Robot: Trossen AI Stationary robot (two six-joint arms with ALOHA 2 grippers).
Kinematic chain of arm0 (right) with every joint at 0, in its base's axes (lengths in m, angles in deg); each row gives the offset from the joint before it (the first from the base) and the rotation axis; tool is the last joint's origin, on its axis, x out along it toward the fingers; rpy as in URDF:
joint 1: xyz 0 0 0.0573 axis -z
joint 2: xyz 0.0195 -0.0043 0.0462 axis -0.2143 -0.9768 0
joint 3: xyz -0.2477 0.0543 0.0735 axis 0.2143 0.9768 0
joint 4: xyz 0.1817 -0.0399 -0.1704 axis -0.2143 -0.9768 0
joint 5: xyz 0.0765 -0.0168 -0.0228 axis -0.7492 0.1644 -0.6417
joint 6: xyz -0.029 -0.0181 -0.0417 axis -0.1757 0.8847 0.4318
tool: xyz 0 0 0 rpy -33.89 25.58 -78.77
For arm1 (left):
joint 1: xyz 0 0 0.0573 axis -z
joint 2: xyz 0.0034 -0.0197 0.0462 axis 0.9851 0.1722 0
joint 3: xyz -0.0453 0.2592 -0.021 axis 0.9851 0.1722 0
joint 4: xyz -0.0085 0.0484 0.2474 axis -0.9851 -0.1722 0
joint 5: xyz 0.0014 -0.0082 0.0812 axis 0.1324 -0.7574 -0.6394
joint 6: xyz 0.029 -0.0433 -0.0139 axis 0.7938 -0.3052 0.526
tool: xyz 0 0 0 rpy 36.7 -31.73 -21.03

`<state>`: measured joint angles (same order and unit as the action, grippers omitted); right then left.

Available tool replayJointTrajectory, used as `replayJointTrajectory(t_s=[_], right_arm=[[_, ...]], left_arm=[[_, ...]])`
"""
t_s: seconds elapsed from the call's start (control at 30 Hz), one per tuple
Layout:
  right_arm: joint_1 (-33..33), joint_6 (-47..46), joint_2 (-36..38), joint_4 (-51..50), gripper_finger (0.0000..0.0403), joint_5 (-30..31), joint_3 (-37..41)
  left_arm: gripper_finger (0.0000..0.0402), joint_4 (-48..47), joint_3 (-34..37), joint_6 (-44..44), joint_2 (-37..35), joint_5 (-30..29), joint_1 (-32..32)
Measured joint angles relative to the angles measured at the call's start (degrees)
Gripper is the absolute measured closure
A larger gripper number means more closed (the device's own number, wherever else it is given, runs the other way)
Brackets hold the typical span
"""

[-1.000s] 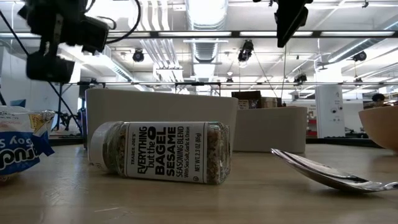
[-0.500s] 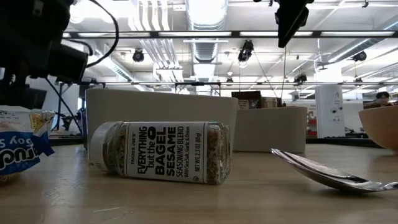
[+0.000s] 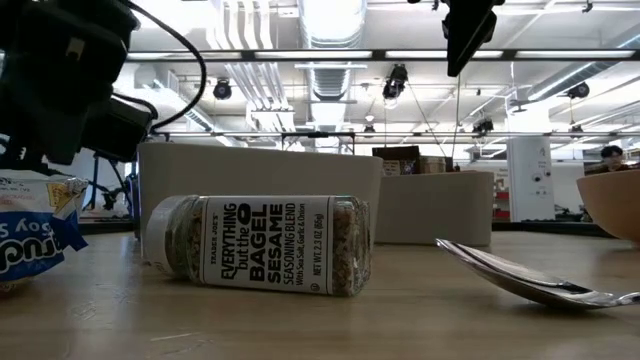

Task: Pick & Place Food Item
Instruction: Put the blue noodle pack into the black bin

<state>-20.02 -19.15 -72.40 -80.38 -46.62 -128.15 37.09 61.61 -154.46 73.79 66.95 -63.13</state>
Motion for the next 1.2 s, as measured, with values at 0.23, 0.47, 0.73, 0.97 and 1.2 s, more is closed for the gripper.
replayJointTrajectory(t_s=[0.23, 0.47, 0.73, 0.97, 1.2], right_arm=[[0.00, -0.11, 0.00, 0.05, 0.0188, -0.02, 0.02], [0.00, -0.11, 0.00, 0.10, 0.0188, -0.11, 0.08], [0.00, -0.05, 0.00, 0.15, 0.0188, -0.10, 0.24], [0.00, 0.11, 0.00, 0.15, 0.0188, -0.09, 0.24], [0.00, 0.11, 0.00, 0.13, 0.0188, -0.09, 0.24]], left_arm=[[0.0116, 2.26, -1.92, 4.51, 7.19, 4.23, 0.04], [0.0116, 8.12, -1.99, 7.09, 12.28, 6.41, 0.17], [0.0117, 10.08, -2.06, 9.99, 14.56, 6.97, 0.20], [0.0170, 10.17, -1.99, 11.85, 14.17, 6.65, 0.20], [0.0282, 10.21, -1.99, 12.02, 14.17, 6.51, 0.20]])
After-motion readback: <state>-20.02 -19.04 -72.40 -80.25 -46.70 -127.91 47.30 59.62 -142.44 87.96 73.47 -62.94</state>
